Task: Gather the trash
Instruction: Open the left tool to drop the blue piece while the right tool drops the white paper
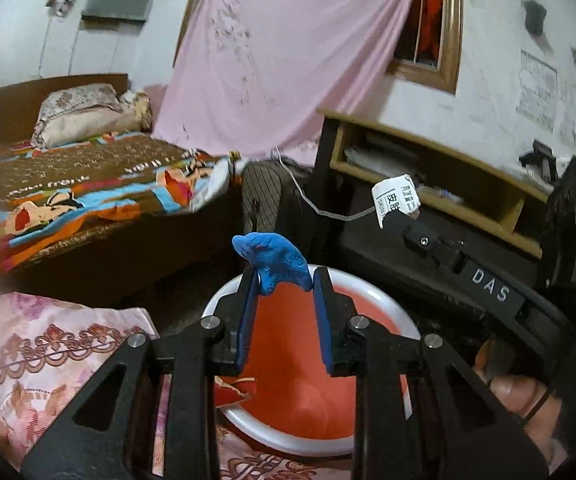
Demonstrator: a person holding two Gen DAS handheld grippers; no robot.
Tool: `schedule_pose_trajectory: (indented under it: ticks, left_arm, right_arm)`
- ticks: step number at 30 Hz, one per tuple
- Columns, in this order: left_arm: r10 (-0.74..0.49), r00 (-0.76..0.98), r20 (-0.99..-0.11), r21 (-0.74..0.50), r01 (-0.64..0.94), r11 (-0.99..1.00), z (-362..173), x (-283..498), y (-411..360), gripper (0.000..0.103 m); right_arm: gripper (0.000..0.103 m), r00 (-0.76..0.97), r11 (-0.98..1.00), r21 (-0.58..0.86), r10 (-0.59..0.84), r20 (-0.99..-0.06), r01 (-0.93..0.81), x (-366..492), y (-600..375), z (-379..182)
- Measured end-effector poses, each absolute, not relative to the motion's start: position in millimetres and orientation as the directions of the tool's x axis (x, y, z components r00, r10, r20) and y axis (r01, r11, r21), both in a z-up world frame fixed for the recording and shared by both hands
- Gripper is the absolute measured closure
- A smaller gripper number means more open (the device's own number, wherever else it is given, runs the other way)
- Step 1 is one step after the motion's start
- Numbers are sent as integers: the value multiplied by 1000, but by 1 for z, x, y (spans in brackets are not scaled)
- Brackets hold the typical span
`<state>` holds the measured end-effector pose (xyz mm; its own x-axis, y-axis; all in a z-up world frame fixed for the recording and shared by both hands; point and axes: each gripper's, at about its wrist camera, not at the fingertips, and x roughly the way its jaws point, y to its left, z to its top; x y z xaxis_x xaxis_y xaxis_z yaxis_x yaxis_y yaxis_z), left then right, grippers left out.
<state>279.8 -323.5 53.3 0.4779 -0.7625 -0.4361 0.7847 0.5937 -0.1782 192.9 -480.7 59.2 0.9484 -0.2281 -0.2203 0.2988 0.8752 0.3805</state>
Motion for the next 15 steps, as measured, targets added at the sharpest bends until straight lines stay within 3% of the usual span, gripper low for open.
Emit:
schedule_pose_trajectory:
  ticks: [9,12,15]
  left_arm:
    - [-762,429,-485,-230,778,585,46,290,-331,90]
    - [-762,428,-486,-239,774,587,46,290,-330,84]
    - [-765,426,-484,-246,773,586,46,292,-330,78]
  right_arm:
    - [90,915,842,402,-233,-330,359,199,-490,43]
    - [81,914,842,405,-228,-334,358,200,-488,41]
    - [80,913,840,402,-235,-335,364,199,-487,41]
